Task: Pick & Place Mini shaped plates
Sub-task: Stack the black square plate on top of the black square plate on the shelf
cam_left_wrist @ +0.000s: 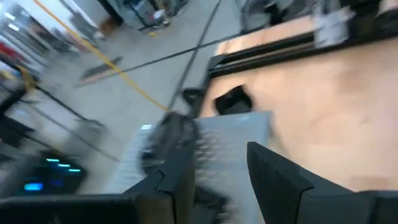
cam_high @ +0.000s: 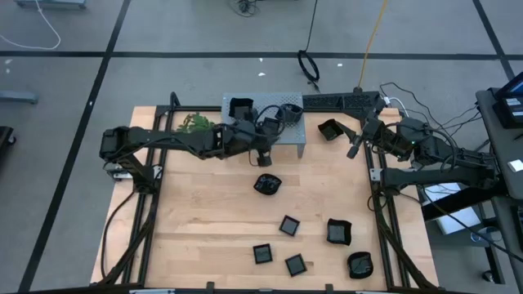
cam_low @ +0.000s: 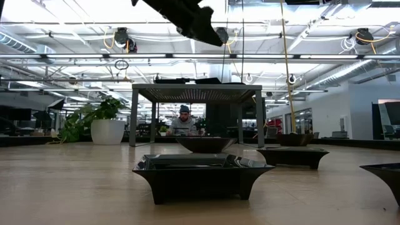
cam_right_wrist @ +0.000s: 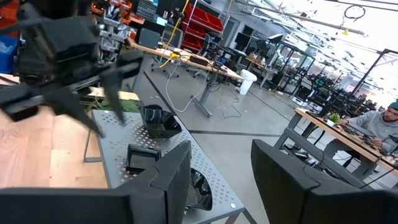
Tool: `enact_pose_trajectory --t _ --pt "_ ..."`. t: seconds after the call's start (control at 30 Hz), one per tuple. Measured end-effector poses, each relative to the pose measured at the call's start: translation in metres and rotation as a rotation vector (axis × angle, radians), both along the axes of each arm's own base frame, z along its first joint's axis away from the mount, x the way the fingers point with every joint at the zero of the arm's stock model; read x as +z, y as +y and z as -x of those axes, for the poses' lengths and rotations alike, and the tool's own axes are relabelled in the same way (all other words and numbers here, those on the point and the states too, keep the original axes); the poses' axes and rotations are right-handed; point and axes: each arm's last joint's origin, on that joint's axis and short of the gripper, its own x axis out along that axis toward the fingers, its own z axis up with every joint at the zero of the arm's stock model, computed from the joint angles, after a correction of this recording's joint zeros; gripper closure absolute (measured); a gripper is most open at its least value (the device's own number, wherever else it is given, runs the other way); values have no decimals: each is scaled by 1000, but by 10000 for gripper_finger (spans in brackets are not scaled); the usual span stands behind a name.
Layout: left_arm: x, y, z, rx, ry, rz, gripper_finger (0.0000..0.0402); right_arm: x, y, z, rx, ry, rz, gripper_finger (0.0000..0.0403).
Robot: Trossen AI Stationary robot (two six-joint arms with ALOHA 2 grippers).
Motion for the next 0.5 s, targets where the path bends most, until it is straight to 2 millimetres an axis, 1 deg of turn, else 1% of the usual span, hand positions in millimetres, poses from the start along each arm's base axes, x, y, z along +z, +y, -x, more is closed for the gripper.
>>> enact_pose_trajectory --t 0.1,0.2,0.5 --pt "-6 -9 -2 -23 -10 118 252 0 0 0 0 0 0 248" --pt "-8 -17 -2 -24 -21 200 252 0 0 0 0 1 0 248" --pt "-12 -34 -3 -11 -46 318 252 0 0 0 0 0 0 248"
